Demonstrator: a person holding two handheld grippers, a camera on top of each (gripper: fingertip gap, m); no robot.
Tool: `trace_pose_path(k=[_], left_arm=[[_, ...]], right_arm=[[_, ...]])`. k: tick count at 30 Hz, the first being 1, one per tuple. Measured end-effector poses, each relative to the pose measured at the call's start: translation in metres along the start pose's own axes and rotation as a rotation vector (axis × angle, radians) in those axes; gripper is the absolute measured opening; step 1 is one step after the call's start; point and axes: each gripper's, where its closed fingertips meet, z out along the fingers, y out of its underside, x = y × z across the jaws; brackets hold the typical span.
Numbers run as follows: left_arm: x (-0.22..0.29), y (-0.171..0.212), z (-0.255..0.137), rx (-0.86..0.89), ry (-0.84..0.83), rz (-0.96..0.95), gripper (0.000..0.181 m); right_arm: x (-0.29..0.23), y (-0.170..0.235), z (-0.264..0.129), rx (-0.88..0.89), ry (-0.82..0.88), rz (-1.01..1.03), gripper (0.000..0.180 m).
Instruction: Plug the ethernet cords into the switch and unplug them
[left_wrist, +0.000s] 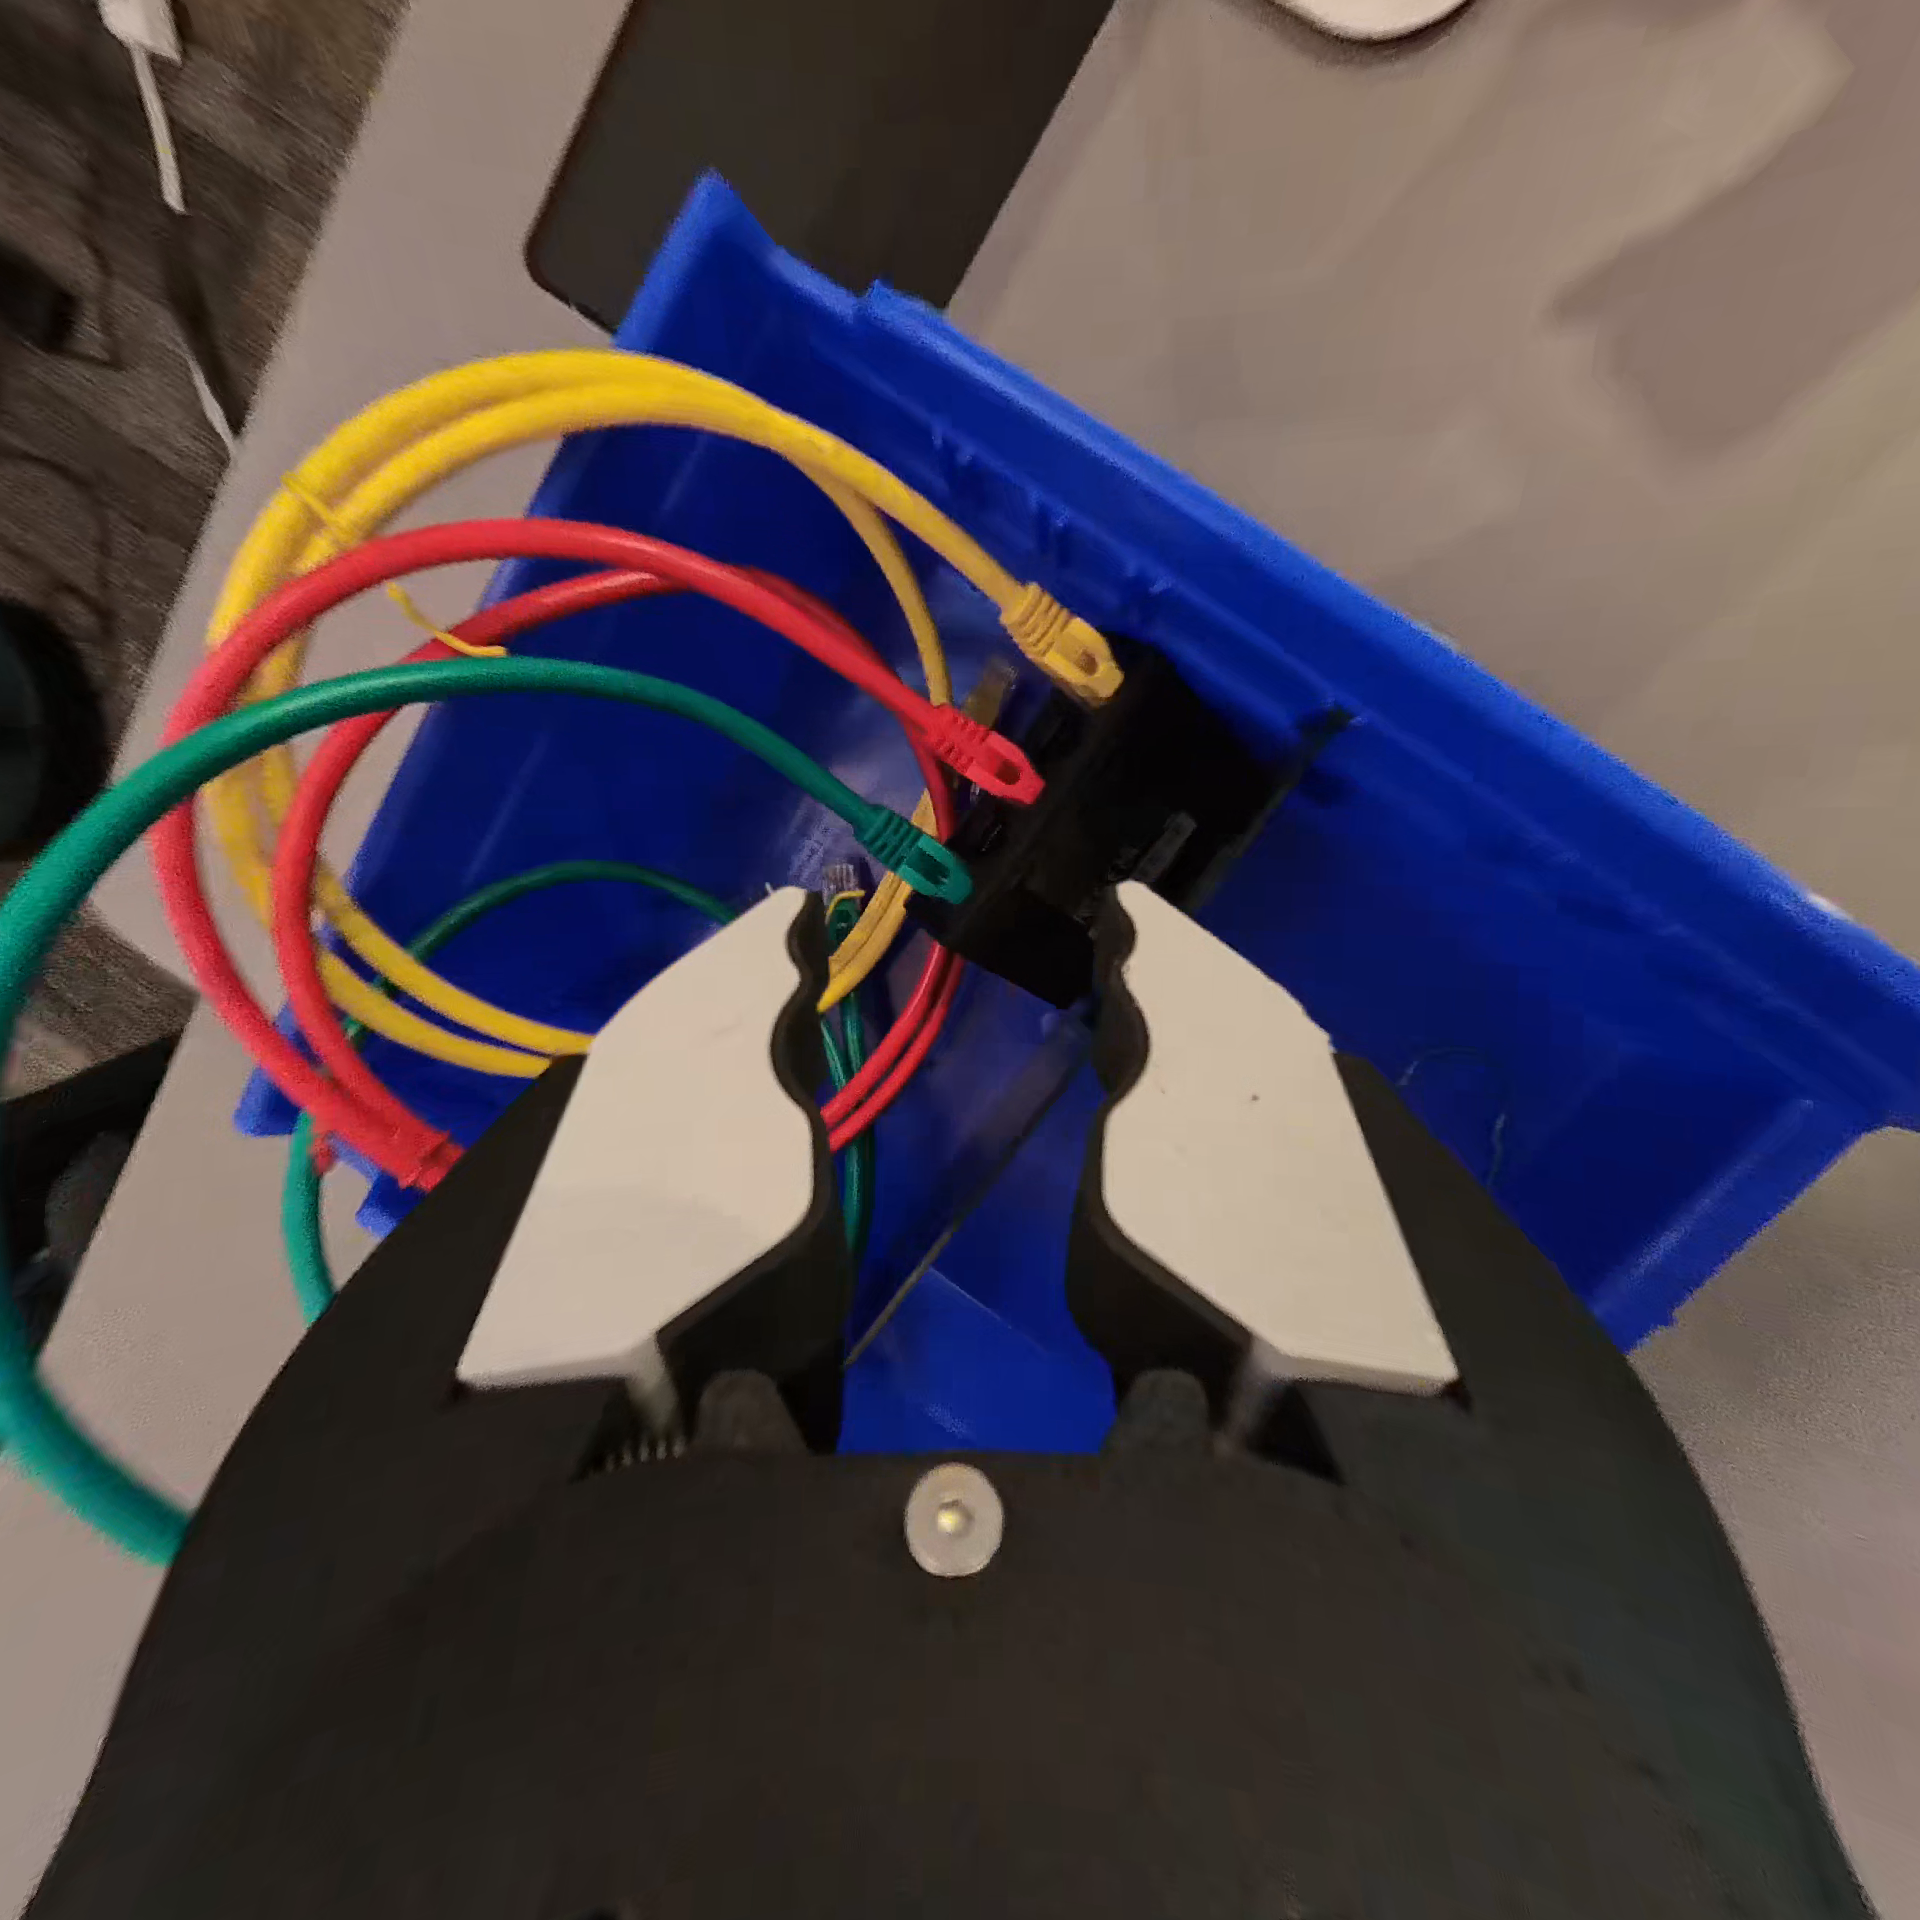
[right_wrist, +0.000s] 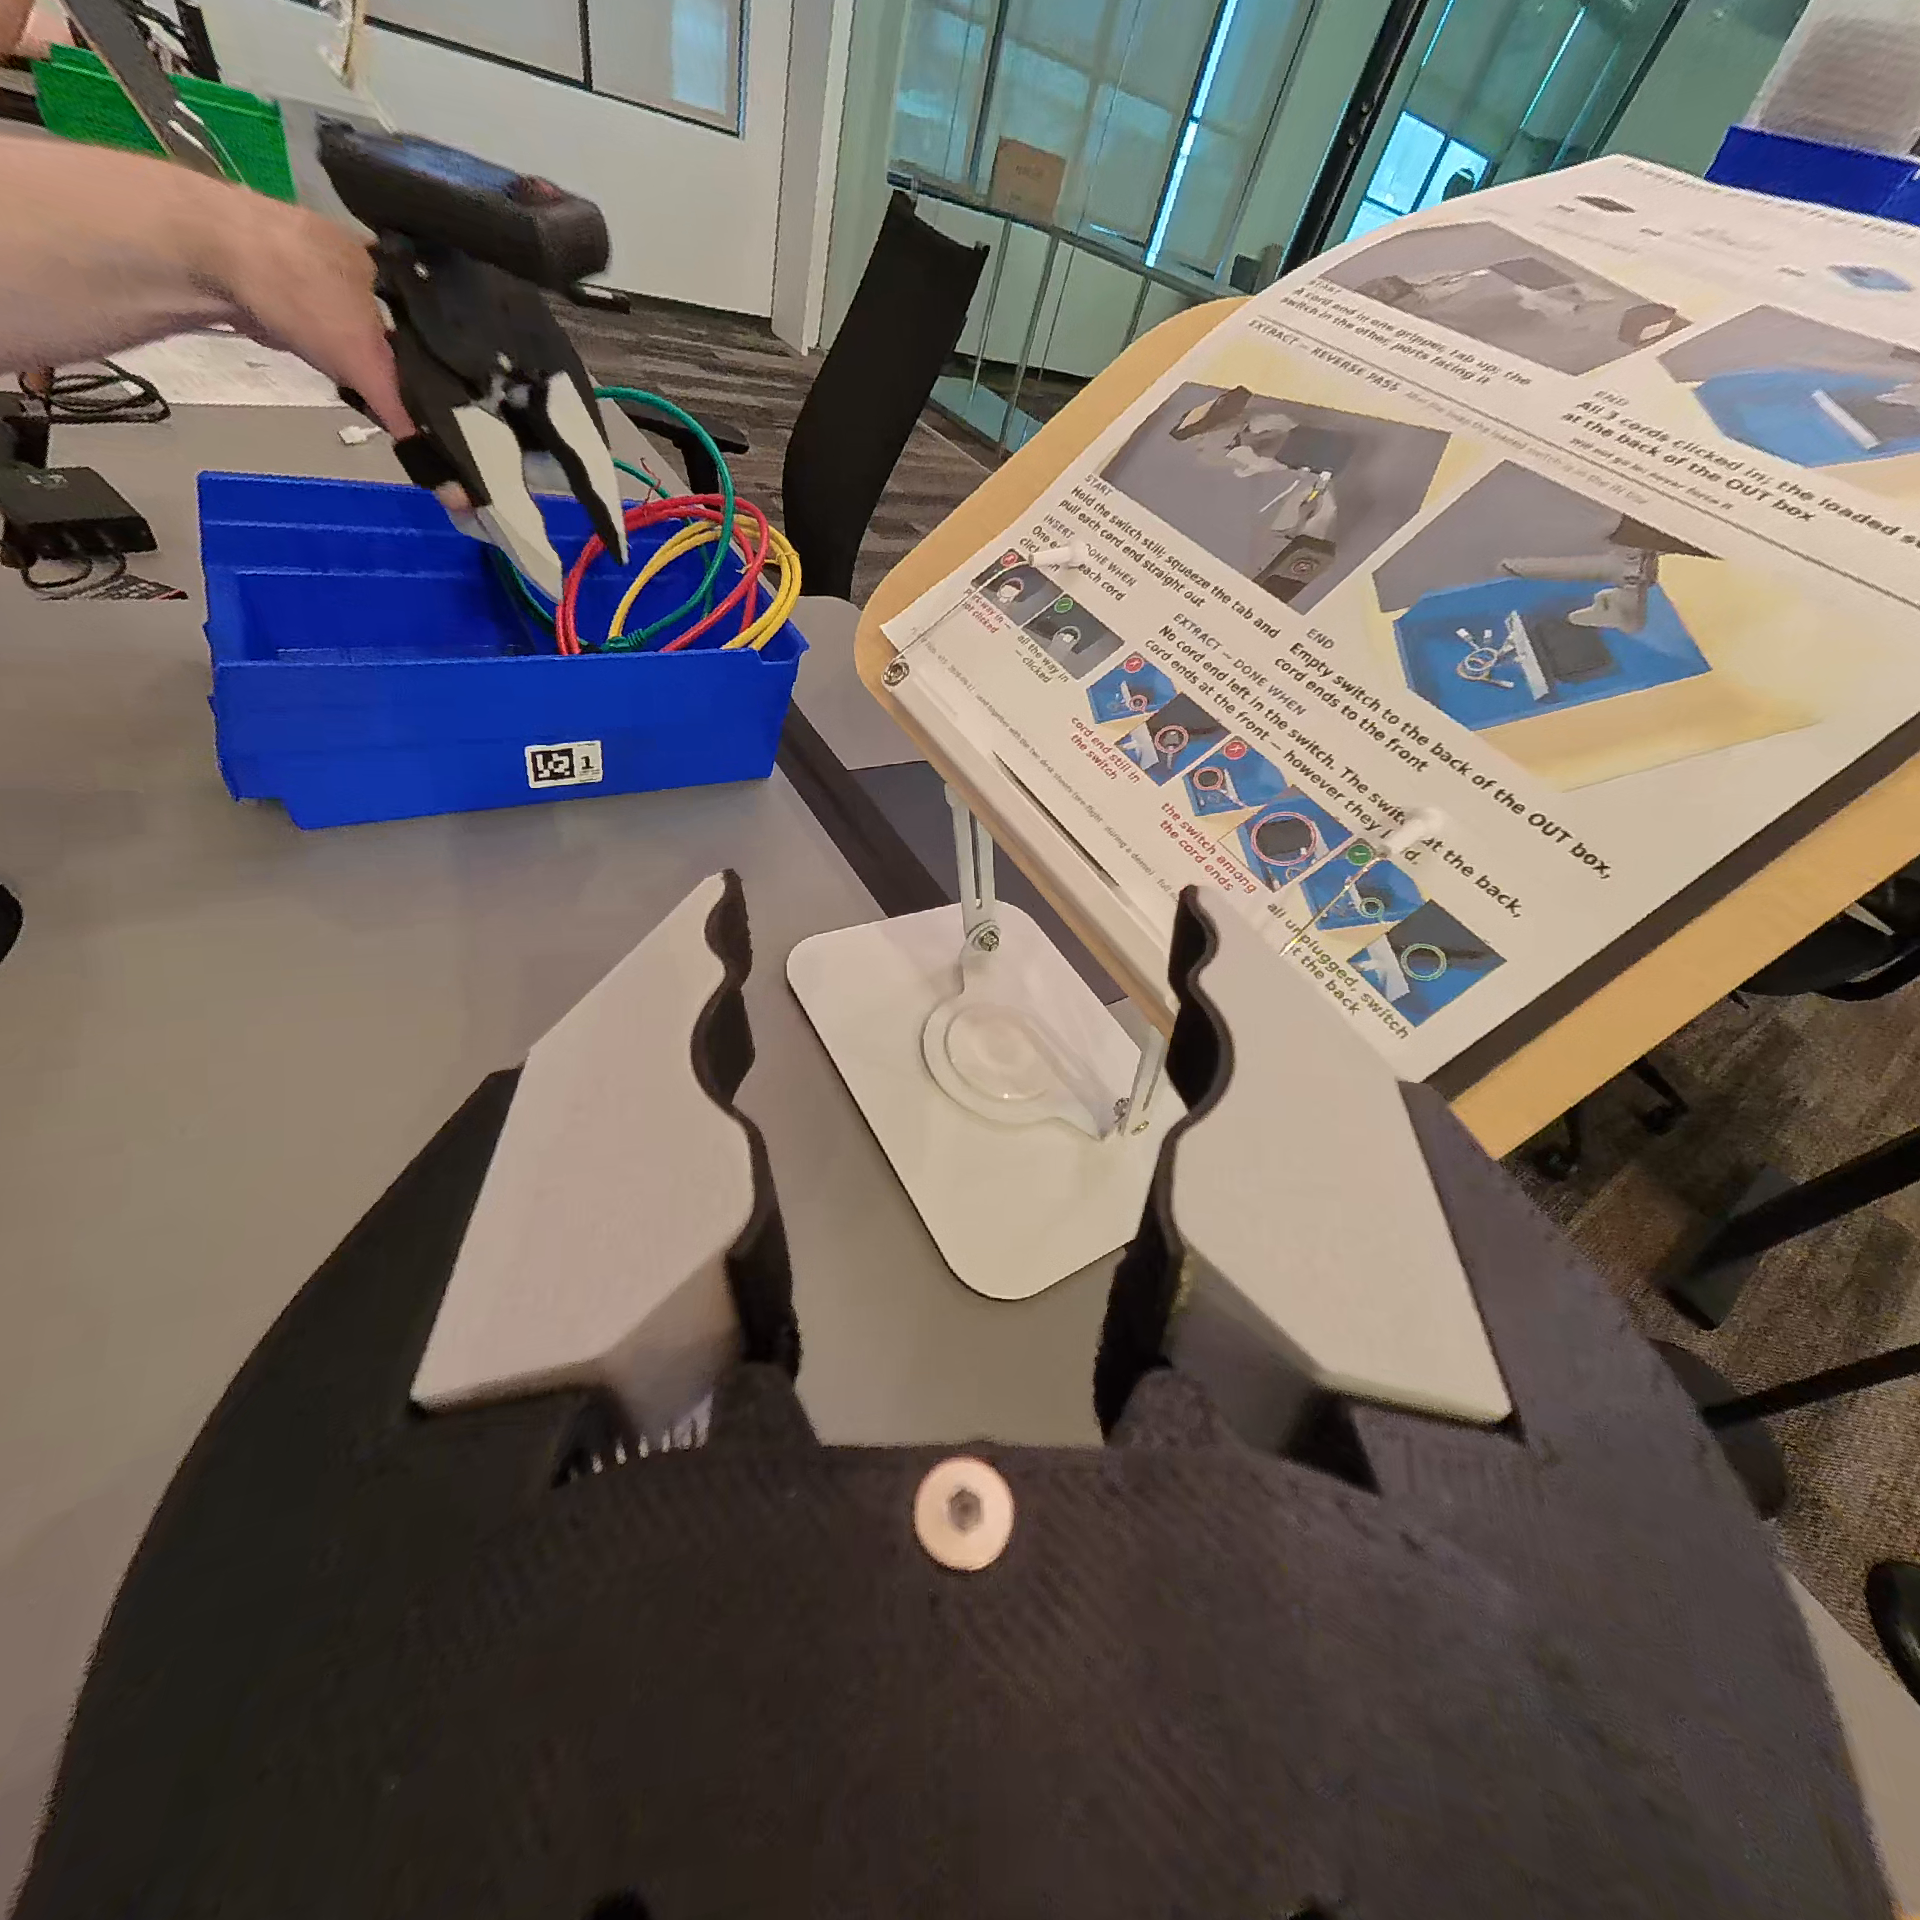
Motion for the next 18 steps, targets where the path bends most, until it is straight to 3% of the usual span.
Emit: trace_pose_path(k=[7, 18], left_arm=[[-0.001, 0.026, 0.046, -0.225, 0.115, 0.041, 0.055], [0.013, 0.030, 0.056, -0.251, 0.420, -0.062, 0.059]], right_arm=[[0.001, 0.005, 0.001, -0.005, -0.009, 0.013, 0.080], [0.000, 0.013, 0.007, -0.017, -0.032, 0.034, 0.079]])
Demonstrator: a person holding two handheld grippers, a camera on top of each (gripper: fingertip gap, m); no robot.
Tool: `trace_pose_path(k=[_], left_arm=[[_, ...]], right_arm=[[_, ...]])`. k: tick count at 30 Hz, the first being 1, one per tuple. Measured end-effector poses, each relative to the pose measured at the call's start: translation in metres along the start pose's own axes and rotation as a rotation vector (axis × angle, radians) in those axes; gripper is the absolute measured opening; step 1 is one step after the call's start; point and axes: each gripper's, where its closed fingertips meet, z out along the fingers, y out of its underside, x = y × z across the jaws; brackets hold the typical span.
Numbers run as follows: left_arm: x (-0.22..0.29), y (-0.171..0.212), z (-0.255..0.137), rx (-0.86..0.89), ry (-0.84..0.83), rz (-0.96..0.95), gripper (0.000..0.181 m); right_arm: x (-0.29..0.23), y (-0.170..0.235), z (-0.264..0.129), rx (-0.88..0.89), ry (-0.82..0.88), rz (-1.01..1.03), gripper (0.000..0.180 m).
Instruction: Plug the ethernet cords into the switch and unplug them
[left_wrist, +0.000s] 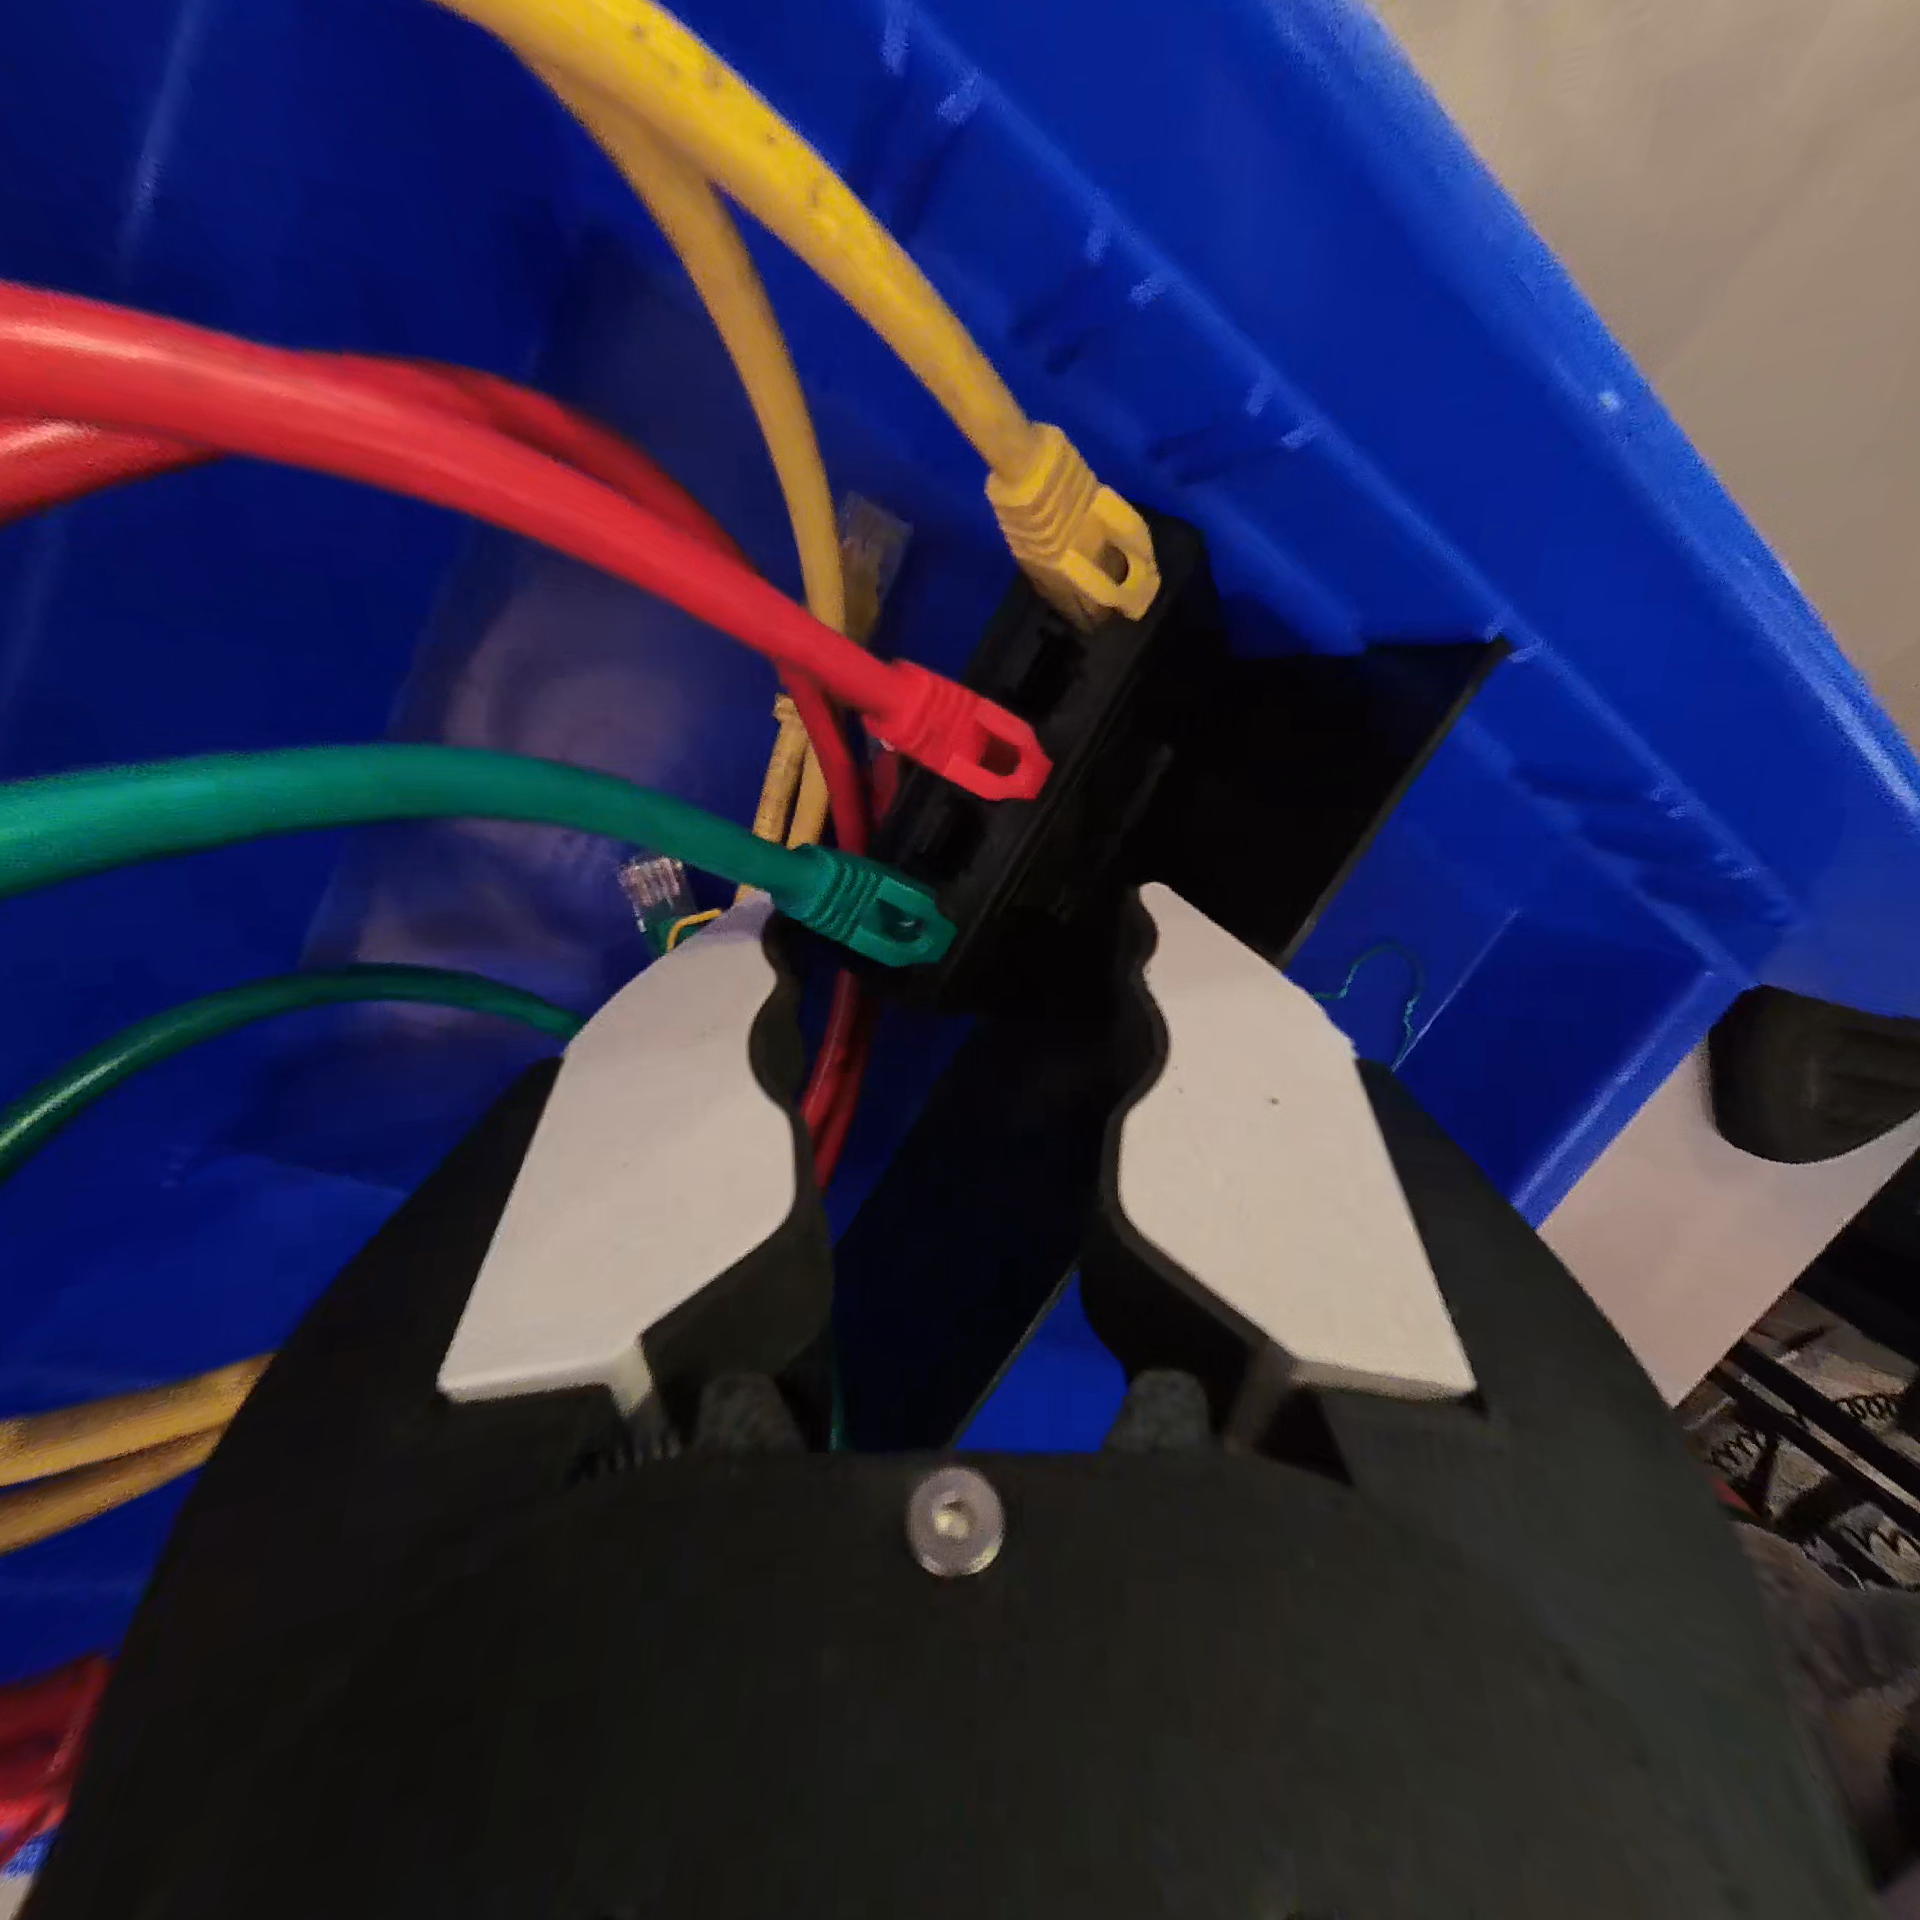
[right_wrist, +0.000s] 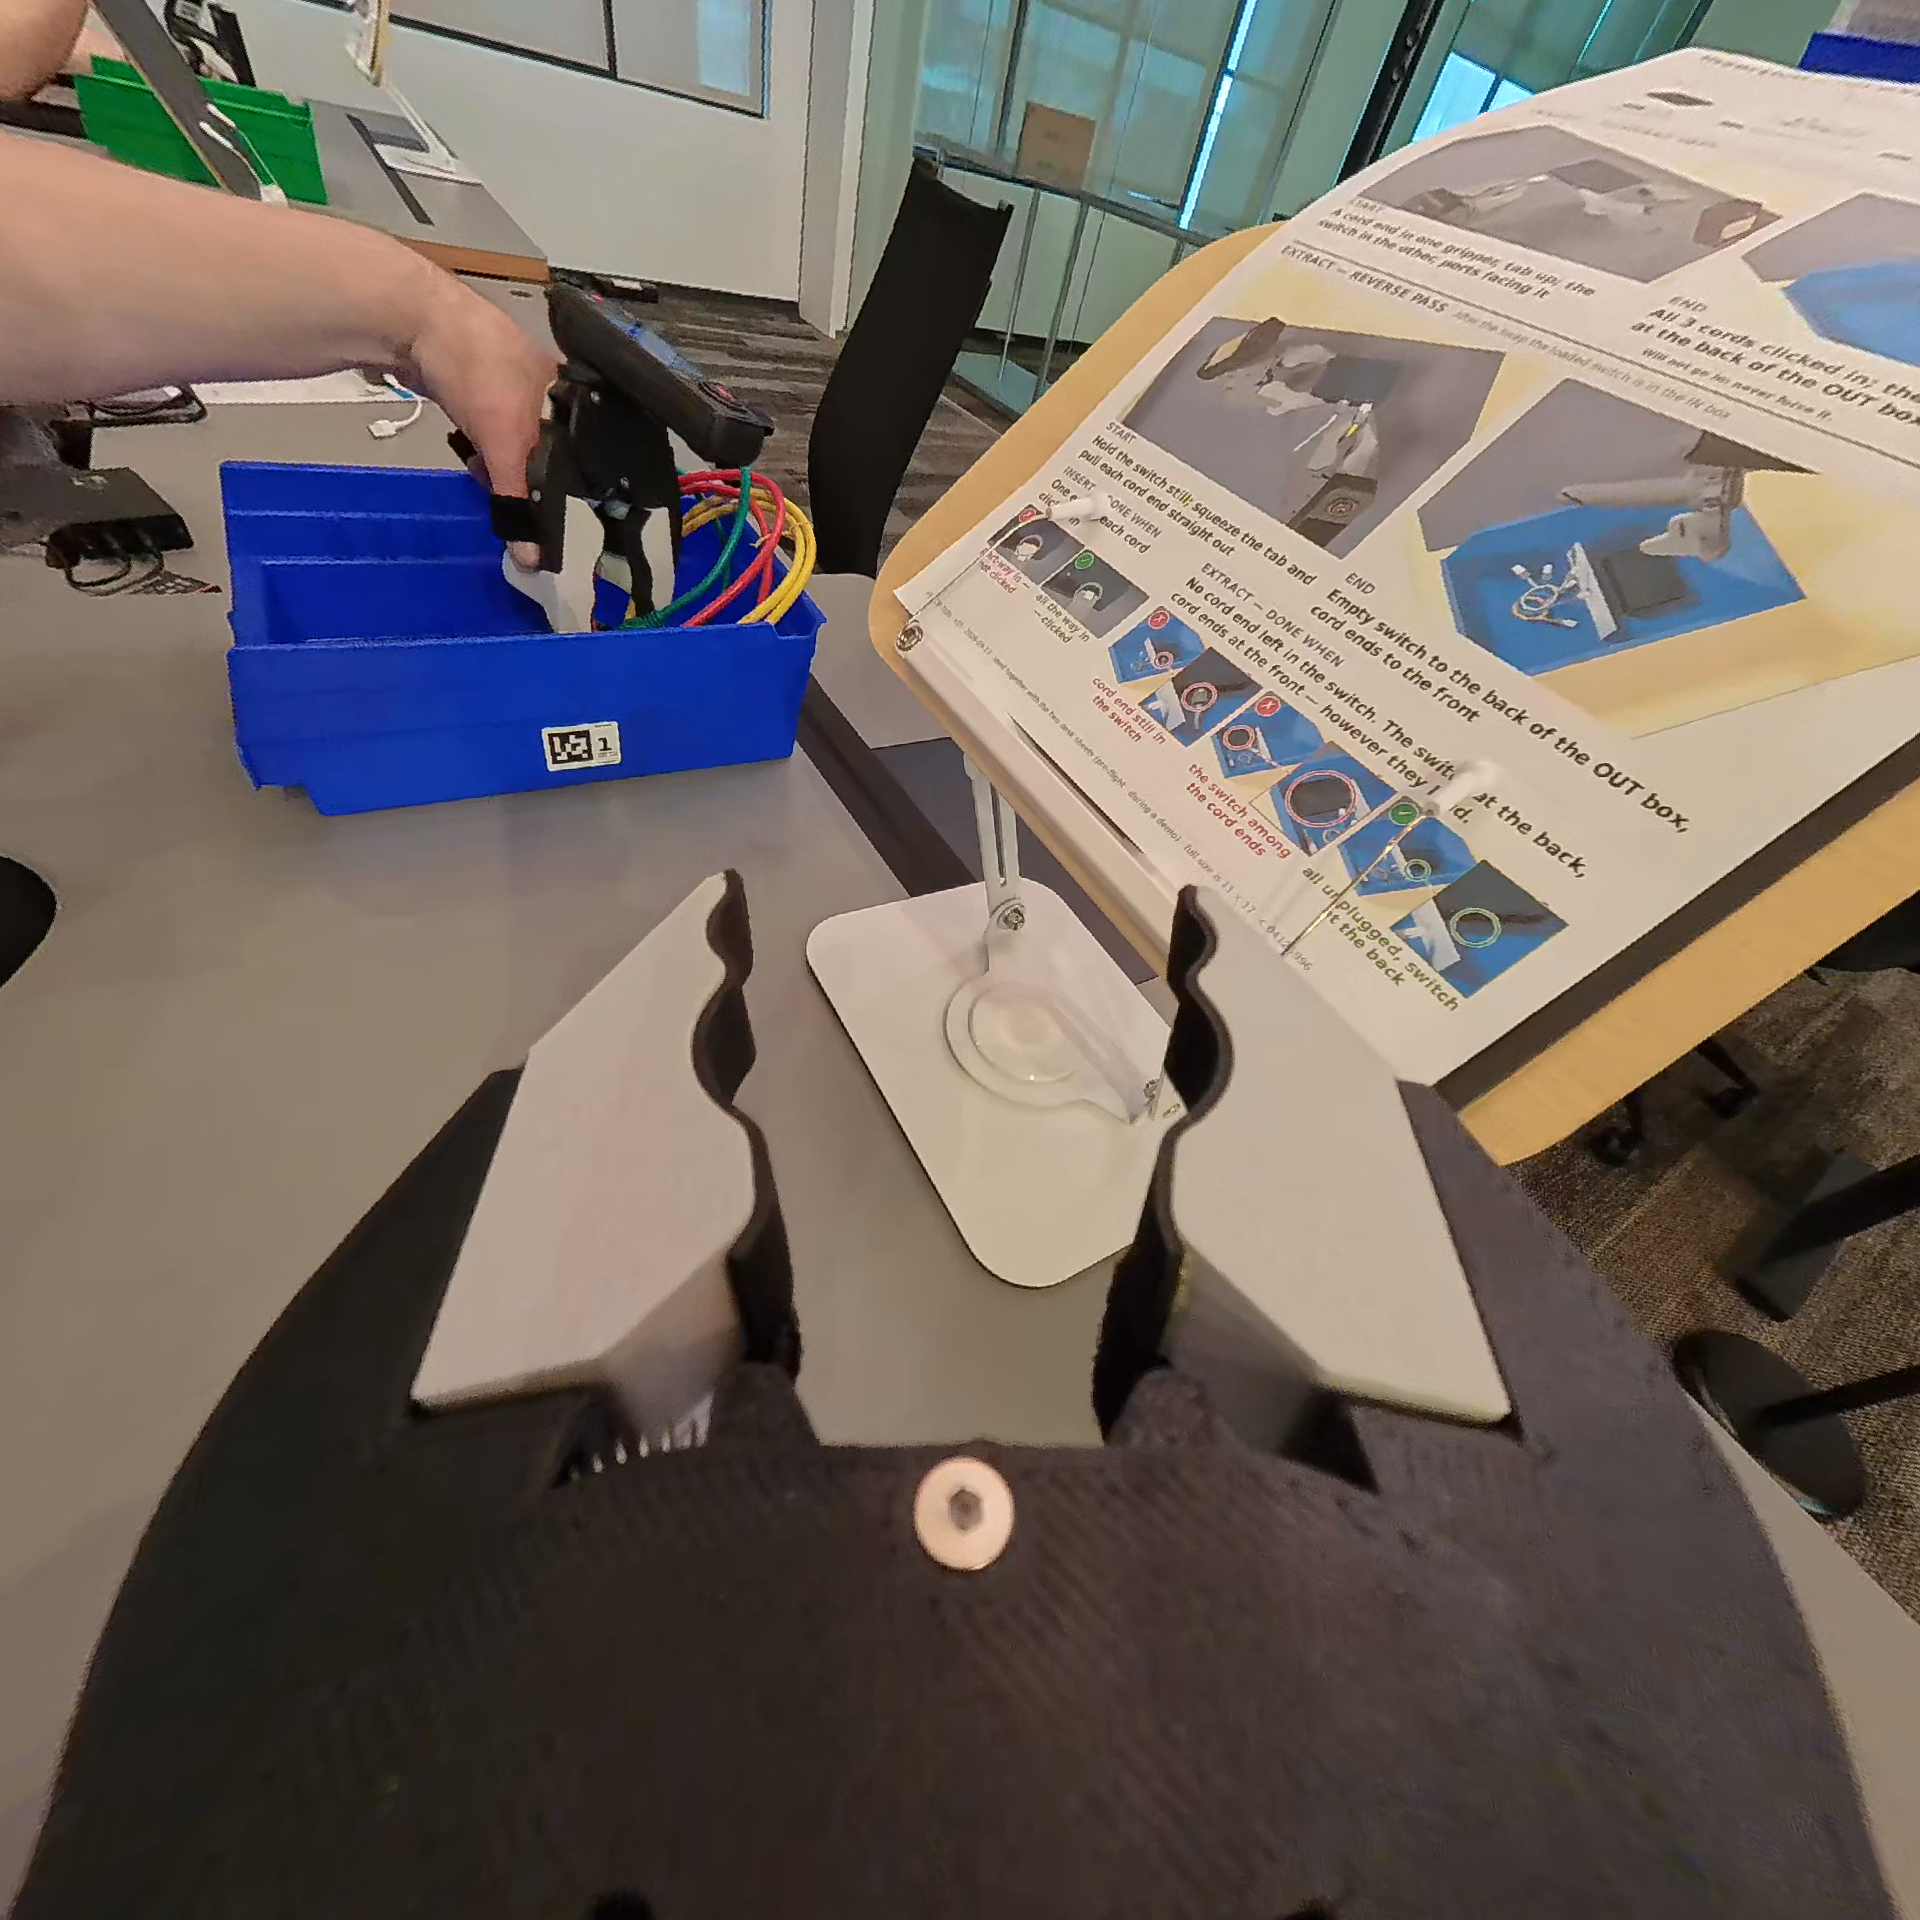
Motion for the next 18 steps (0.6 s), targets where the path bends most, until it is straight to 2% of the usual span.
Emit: trace_pose_path(k=[4, 7, 18], left_arm=[[0.0021, -0.0009, 0.0019, -0.011, 0.060, -0.027, 0.054], [-0.0027, -0.0010, 0.0016, -0.027, 0.098, -0.081, 0.040], [-0.0001, -0.0033, -0.0066, -0.092, 0.071, 0.024, 0.035]], right_arm=[[-0.0007, 0.0017, 0.0017, -0.003, -0.007, 0.005, 0.080], [-0.0015, 0.0033, 0.0028, -0.007, -0.012, 0.005, 0.080], [0.0040, 0.0085, 0.0018, -0.009, -0.011, 0.026, 0.080]])
